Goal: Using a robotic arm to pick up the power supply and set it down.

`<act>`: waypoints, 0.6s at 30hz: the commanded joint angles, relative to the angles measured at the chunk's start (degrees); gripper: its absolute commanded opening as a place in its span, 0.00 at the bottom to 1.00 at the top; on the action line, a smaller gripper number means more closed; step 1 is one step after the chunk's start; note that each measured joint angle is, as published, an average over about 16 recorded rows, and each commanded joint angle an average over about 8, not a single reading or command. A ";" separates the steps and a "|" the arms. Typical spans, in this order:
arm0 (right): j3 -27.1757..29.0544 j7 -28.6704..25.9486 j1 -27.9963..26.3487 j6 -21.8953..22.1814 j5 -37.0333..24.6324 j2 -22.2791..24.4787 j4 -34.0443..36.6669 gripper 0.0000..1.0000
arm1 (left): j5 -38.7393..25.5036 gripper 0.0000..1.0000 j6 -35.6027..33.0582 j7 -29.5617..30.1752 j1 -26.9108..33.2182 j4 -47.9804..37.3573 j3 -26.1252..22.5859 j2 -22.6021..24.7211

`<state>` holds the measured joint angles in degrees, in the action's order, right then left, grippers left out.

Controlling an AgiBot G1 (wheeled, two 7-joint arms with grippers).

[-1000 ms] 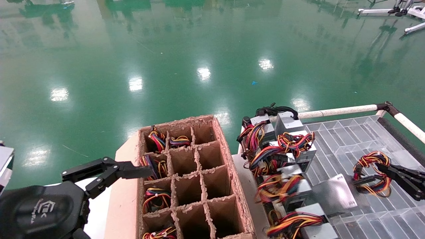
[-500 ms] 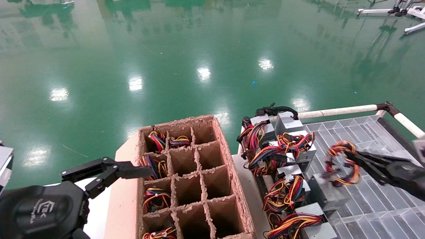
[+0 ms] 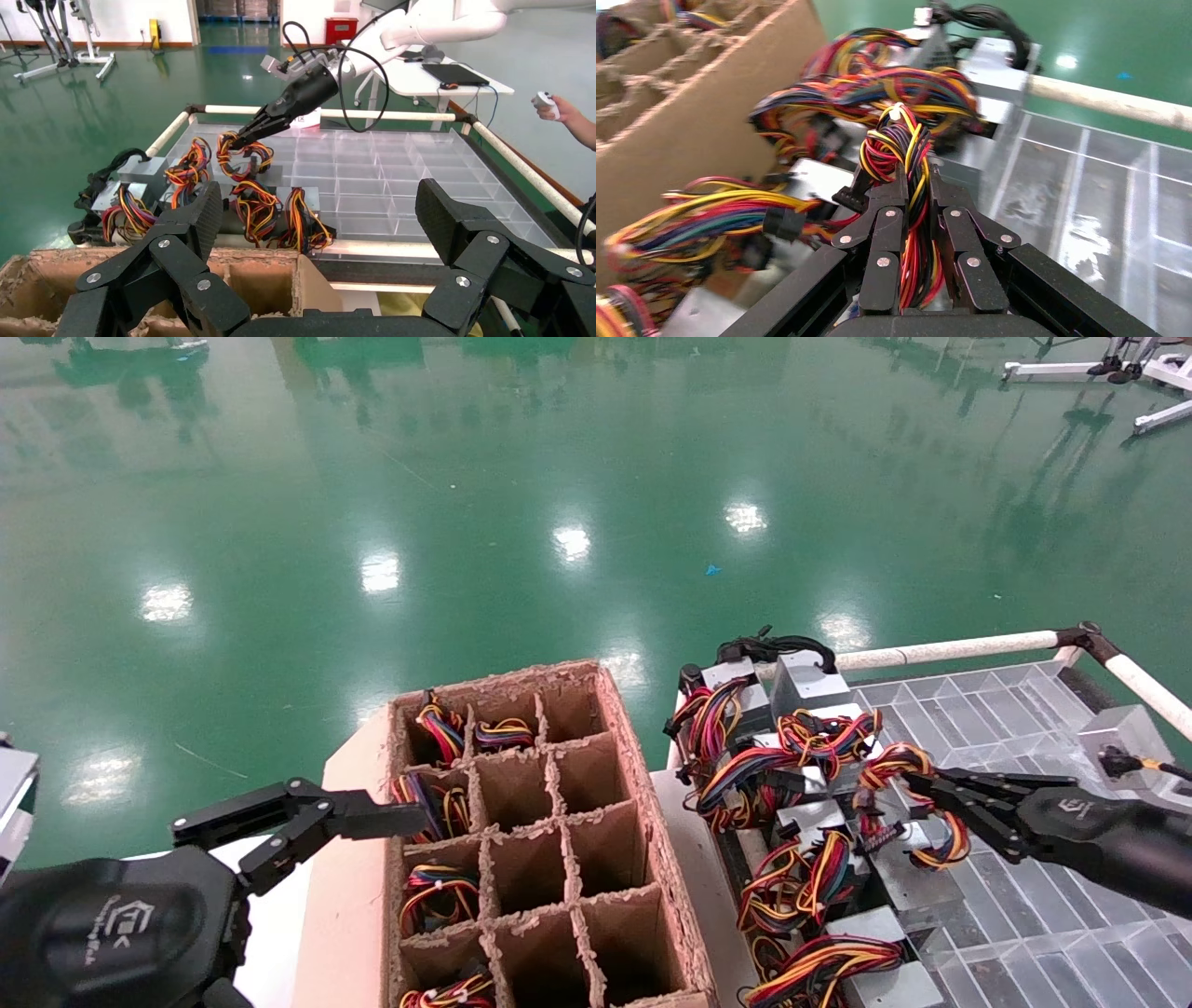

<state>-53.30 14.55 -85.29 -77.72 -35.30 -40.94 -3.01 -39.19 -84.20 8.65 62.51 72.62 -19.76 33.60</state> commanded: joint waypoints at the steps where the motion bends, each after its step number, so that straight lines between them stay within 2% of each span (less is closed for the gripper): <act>1: -0.27 0.00 -0.34 -0.54 -0.37 -0.08 -0.25 1.00 | 0.00 1.00 0.00 0.00 0.00 0.00 0.00 0.00; 18: -0.09 -0.38 -1.05 -1.19 -0.24 0.30 -0.72 1.00 | 0.01 1.00 0.01 -0.01 0.00 -0.01 0.00 0.00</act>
<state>-53.27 14.14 -86.52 -79.10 -35.36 -40.44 -3.93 -39.18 -84.19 8.64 62.51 72.61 -19.76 33.60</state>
